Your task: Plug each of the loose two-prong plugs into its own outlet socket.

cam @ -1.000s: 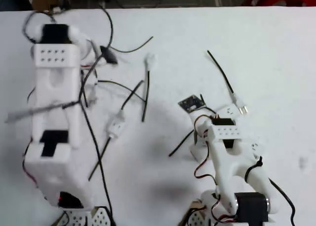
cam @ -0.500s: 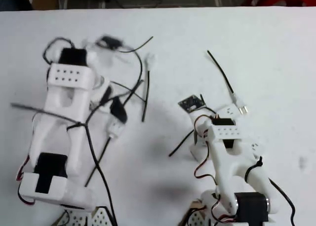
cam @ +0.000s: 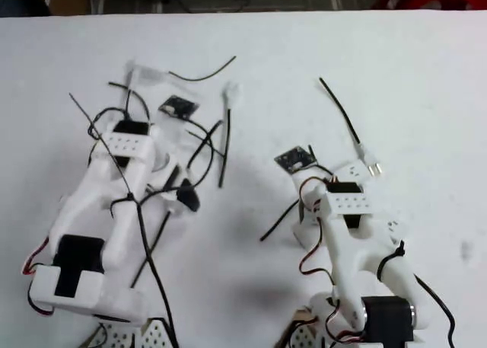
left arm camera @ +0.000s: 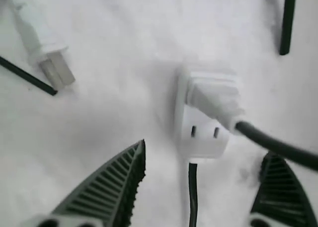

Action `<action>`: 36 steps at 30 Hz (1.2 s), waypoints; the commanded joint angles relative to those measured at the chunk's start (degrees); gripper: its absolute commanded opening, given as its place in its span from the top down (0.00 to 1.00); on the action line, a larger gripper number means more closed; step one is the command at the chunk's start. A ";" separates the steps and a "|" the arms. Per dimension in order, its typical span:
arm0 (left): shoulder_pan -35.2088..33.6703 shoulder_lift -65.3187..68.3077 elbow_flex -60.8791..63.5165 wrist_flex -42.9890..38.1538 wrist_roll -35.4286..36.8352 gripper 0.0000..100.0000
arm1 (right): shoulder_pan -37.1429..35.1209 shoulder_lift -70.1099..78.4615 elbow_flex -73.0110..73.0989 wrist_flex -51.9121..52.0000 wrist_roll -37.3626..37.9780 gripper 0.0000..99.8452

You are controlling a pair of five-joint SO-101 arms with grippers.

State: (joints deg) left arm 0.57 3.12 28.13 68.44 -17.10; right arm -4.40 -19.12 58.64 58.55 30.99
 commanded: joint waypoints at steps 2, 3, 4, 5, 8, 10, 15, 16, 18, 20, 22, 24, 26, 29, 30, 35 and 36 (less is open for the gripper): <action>0.04 10.33 -6.86 -1.05 -0.44 0.65 | 0.22 -0.66 0.09 -0.04 -0.09 0.98; -0.22 13.05 -9.93 1.23 -0.44 0.65 | 0.22 -0.66 0.09 -0.04 -0.09 0.98; -0.66 15.78 -13.54 4.13 -0.44 0.65 | 0.22 -0.66 0.09 -0.04 -0.09 0.98; -1.01 18.24 -16.70 6.42 -0.62 0.65 | 0.22 -0.66 0.09 -0.04 -0.09 0.98; -1.27 25.01 -24.18 11.78 -0.88 0.66 | 0.22 -0.66 0.09 -0.04 -0.09 0.98; -1.01 28.44 -28.48 14.77 -0.88 0.66 | 0.31 -0.66 0.09 -0.04 -0.09 0.98; -0.84 33.63 -35.78 18.64 -0.79 0.78 | 0.31 -0.66 0.09 -0.04 -0.09 0.98; -0.57 34.33 -36.84 19.08 -0.62 0.83 | 0.31 -0.66 0.09 -0.04 -0.09 0.98; 0.22 35.30 -37.98 19.87 -0.53 0.87 | 0.31 -0.66 0.09 -0.04 -0.09 0.98; 0.57 35.82 -38.86 20.84 -0.53 0.87 | 0.31 -0.66 0.09 -0.04 -0.18 0.98; 0.48 35.65 -38.86 20.92 -0.44 0.88 | 0.31 -0.66 0.09 -0.04 -0.18 0.98; 0.31 34.95 -38.95 20.84 -0.44 0.88 | 0.31 -0.66 0.09 -0.04 -0.18 0.98; 0.04 32.84 -39.56 20.48 0.88 0.88 | 0.31 -0.66 0.09 -0.04 -0.18 0.98; -1.71 27.03 -45.89 22.51 6.42 0.88 | 0.31 -0.66 0.09 -0.04 -0.18 0.98; -2.68 24.84 -49.49 23.65 7.82 0.88 | 0.31 -0.66 0.09 -0.04 -0.18 0.98; -7.25 20.44 -72.09 27.52 9.67 0.88 | 0.31 -0.66 0.09 -0.04 -0.18 0.98; -8.13 20.62 -76.04 27.60 9.67 0.88 | 0.31 -0.66 0.09 -0.04 -0.18 0.98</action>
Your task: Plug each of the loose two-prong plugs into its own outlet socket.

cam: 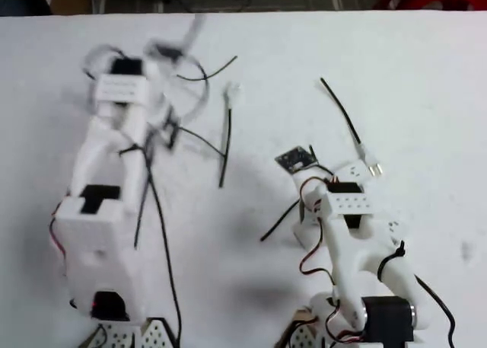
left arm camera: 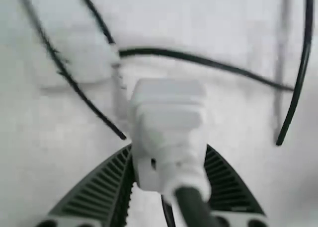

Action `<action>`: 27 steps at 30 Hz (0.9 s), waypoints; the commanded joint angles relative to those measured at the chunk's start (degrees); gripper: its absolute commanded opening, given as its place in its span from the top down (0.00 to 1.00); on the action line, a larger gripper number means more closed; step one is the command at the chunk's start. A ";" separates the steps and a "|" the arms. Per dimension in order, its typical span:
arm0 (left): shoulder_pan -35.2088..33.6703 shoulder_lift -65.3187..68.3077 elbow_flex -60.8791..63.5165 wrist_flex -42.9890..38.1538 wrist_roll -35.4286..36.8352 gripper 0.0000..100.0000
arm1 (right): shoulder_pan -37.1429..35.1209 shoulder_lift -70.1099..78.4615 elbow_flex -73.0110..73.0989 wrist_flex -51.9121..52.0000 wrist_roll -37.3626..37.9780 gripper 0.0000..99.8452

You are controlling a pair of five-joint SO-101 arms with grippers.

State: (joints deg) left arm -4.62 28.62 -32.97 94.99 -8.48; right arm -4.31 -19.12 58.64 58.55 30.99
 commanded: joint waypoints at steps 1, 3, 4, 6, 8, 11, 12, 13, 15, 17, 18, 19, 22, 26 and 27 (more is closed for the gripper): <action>-3.91 -4.35 -17.67 0.62 1.05 0.88 | 0.22 -0.66 0.09 -0.04 -0.18 0.98; -5.85 -1.89 -22.24 -1.05 0.97 0.88 | 0.22 -0.66 0.09 -0.04 -0.18 0.98; -7.08 -0.13 -24.00 -2.11 0.97 0.88 | 0.22 -0.66 0.09 -0.04 -0.18 0.98; -9.63 4.35 -26.90 -4.92 0.97 0.87 | 0.22 -0.66 0.09 -0.04 -0.18 0.98; -12.09 9.45 -29.27 -8.26 1.05 0.87 | 0.22 -0.66 0.09 -0.04 -0.09 0.98; -13.93 17.45 -32.97 -12.31 0.62 0.87 | 0.22 -0.66 0.09 -0.04 -0.09 0.98; -13.93 20.09 -34.46 -13.27 0.62 0.87 | 0.22 -0.66 0.09 -0.04 -0.09 0.98; -14.02 22.64 -36.04 -14.51 0.62 0.87 | 0.22 -0.66 0.09 -0.04 -0.09 0.98; -13.85 27.38 -39.03 -17.58 0.62 0.87 | 0.22 -0.66 0.09 -0.04 -0.09 0.98; -13.76 31.96 -41.67 -21.10 0.62 0.87 | 0.22 -0.66 0.09 -0.04 -0.09 0.98; -13.67 34.07 -42.81 -22.77 0.62 0.87 | 0.22 -0.66 0.09 -0.04 -0.09 0.98; -13.41 36.09 -43.60 -24.44 0.62 0.87 | 0.22 -0.66 0.09 -0.04 -0.09 0.98; -12.44 41.01 -45.01 -28.66 -1.93 0.87 | 0.22 -0.66 0.09 -0.04 -0.09 0.98; -10.95 45.41 -45.10 -31.74 -7.91 0.85 | 0.22 -0.66 0.09 -0.04 -0.09 0.98; -10.86 46.11 -45.10 -32.09 -8.44 0.83 | 0.22 -0.66 0.09 -0.04 0.00 0.98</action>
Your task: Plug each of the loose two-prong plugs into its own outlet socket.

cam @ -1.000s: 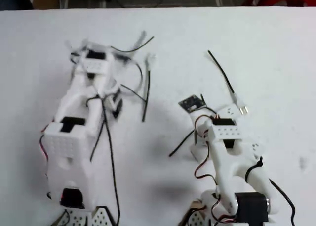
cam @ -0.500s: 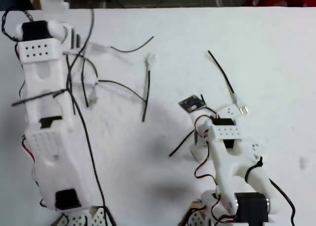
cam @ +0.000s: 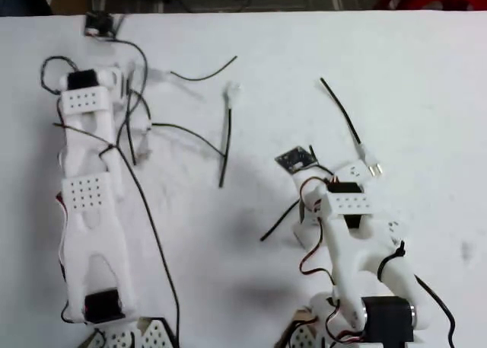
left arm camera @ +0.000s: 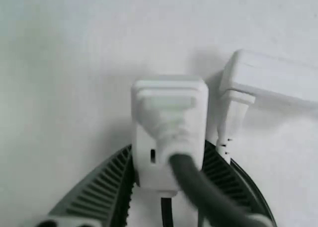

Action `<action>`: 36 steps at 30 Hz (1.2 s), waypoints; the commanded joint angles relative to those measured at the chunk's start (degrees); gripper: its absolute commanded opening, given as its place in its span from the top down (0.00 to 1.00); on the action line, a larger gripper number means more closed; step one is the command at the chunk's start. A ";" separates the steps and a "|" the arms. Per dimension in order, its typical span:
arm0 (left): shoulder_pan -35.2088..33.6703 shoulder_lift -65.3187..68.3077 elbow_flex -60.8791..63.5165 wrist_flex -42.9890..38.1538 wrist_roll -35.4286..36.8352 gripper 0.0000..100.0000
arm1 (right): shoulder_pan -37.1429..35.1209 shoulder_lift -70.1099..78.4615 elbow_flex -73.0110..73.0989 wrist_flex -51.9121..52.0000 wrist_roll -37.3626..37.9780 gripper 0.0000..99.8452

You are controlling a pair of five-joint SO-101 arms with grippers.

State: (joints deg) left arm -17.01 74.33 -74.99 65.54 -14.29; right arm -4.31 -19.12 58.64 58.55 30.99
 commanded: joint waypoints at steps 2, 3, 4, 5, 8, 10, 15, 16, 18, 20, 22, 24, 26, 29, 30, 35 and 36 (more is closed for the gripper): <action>1.45 1.36 -3.08 -3.08 -2.20 0.75 | 0.22 -0.66 0.09 -0.04 0.00 0.98; 1.36 1.45 -3.08 -2.90 -1.05 0.71 | 0.22 -0.66 0.09 -0.04 0.09 0.98; 1.19 1.19 -3.08 -2.73 0.18 0.68 | 0.22 -0.66 0.09 -0.04 0.18 0.98; 0.75 0.75 -3.08 -2.64 1.41 0.66 | 0.22 -0.66 0.09 -0.04 0.18 0.98; -0.22 -2.15 -3.16 -2.64 4.92 0.64 | 0.22 -0.66 0.09 -0.04 0.18 0.98; -1.01 -4.53 -3.16 -2.37 6.68 0.64 | 0.22 -0.66 0.09 -0.04 0.18 0.98; -1.36 -11.74 -3.08 4.48 7.21 0.64 | 0.22 -0.66 0.09 -0.04 0.18 0.98; -1.27 -12.97 -3.08 6.51 7.21 0.64 | 0.22 -0.66 0.09 -0.04 0.18 0.98; -1.10 -14.81 -3.08 9.85 7.30 0.64 | 0.22 -0.66 0.09 -0.04 0.18 0.98; -1.10 -16.22 -2.64 13.36 7.38 0.64 | 0.22 -0.66 0.09 -0.04 0.18 0.98; -1.27 -16.92 -2.64 17.67 10.55 0.64 | 0.22 -0.66 0.09 -0.04 0.18 0.98; -2.15 -17.01 -2.99 21.71 17.85 0.64 | 0.22 -0.66 0.09 -0.04 0.18 0.98; -3.03 -16.84 -2.55 24.18 25.93 0.64 | 0.22 -0.66 0.09 -0.04 0.18 0.98; -3.38 -15.87 -2.46 27.78 35.43 0.64 | 0.22 -0.66 0.09 -0.04 0.18 0.98; -3.21 -15.25 -2.90 28.75 37.45 0.64 | 0.22 -0.66 0.09 -0.04 0.18 0.98; -2.51 -10.68 -2.55 29.89 44.57 0.64 | 0.22 -0.66 0.09 -0.04 0.18 0.98; -2.42 -9.54 -2.55 29.89 45.45 0.64 | 0.22 -0.66 0.09 -0.04 0.18 0.98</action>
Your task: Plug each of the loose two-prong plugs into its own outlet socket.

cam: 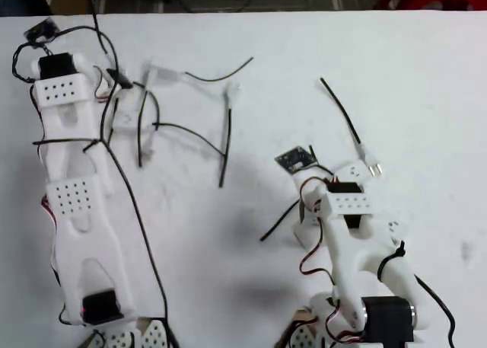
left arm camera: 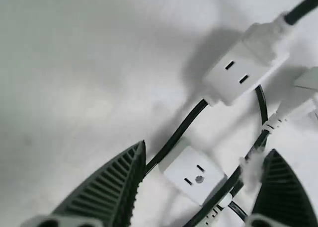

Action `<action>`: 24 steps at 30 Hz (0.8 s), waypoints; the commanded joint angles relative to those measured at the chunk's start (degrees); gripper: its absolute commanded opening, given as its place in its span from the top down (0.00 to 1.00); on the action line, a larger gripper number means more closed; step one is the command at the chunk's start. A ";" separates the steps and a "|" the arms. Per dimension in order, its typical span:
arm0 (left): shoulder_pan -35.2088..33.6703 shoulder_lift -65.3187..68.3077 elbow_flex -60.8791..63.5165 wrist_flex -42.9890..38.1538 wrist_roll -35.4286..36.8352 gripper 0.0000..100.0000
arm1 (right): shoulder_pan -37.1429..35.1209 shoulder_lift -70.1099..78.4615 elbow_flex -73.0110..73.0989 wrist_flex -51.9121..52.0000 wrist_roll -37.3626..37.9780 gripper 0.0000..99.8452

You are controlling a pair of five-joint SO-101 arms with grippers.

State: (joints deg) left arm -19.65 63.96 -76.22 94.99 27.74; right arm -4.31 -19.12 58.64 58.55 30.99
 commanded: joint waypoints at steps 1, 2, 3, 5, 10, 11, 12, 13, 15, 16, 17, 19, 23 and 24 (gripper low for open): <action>0.48 1.98 -1.32 0.44 4.13 0.64 | 0.22 -0.66 0.09 -0.04 0.18 0.98; 0.84 3.12 -1.32 0.44 4.75 0.64 | 0.22 -0.66 0.09 -0.04 0.18 0.98; 0.92 4.09 -1.32 0.53 5.19 0.64 | 0.22 -0.66 0.09 -0.04 0.18 0.98; 0.92 6.02 -1.76 2.11 6.59 0.64 | 0.22 -0.66 0.09 0.04 0.26 0.98; 0.92 8.04 -1.76 5.89 8.62 0.64 | 0.22 -0.66 0.09 0.04 0.26 0.98; 0.92 8.13 -1.76 6.42 8.62 0.64 | 0.22 -0.66 0.09 0.04 0.26 0.98; 0.92 8.13 -1.41 6.77 8.62 0.64 | 0.22 -0.66 0.09 0.04 0.26 0.98; 0.92 8.22 -1.32 6.95 8.62 0.64 | 0.22 -0.66 0.09 0.04 0.26 0.98; 0.92 8.31 -1.32 7.03 8.88 0.64 | 0.22 -0.66 0.09 0.04 0.26 0.98; 1.01 8.31 -1.32 7.12 8.97 0.65 | 0.22 -0.66 0.09 0.04 0.26 0.98; 1.10 8.31 -1.32 7.30 8.97 0.65 | 0.22 -0.66 0.09 0.04 0.26 0.98; 1.89 8.31 -1.23 7.38 8.97 0.65 | 0.22 -0.66 0.09 0.04 0.26 0.98; 3.30 8.31 -1.23 7.38 8.88 0.70 | 0.22 -0.66 0.09 0.04 0.26 0.98; 3.56 8.31 -1.23 7.47 8.79 0.74 | 0.22 -0.66 0.09 0.04 0.26 0.98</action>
State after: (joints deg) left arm -18.51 72.40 -76.84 100.88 36.26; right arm -4.31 -19.12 58.64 58.55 30.99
